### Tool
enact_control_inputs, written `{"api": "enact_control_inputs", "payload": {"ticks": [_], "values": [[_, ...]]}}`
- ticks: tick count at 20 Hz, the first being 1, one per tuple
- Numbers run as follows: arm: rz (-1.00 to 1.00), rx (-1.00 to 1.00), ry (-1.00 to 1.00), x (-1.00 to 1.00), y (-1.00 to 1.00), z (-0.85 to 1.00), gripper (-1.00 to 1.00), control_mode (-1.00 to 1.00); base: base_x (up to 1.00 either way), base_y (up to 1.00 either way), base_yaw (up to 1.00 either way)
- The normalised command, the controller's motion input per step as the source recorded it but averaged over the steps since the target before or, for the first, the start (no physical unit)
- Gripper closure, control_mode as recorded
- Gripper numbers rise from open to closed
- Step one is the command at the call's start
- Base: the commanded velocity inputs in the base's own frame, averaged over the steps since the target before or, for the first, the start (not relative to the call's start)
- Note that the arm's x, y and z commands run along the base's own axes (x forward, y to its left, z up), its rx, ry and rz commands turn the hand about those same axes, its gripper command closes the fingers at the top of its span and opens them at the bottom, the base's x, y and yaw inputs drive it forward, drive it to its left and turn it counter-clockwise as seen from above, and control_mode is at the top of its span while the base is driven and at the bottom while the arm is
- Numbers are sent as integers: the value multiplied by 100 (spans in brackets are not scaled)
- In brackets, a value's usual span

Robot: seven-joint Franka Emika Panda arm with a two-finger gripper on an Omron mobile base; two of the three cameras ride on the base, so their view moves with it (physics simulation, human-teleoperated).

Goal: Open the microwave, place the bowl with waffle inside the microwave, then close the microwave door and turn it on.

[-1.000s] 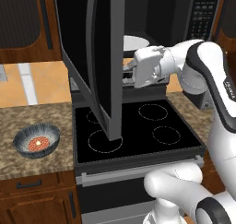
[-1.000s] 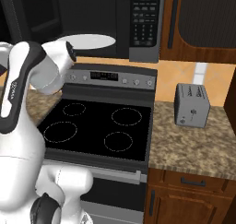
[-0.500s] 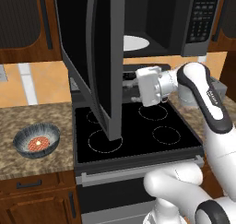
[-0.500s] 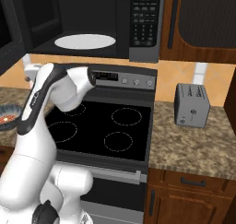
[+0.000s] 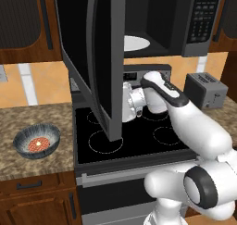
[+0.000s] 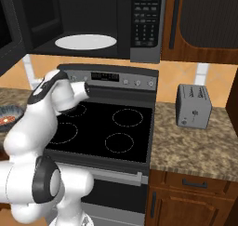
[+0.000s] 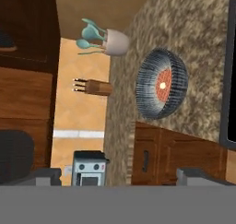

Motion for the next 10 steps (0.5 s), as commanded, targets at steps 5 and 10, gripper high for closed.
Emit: {"api": "enact_control_inputs", "payload": {"ticks": [5, 10], "values": [[0, -16, 1, 5, 40, -34, -100, -100, 0, 0, 0], [5, -22, 6, 10, 75, -51, -100, -100, 0, 0, 0]]}}
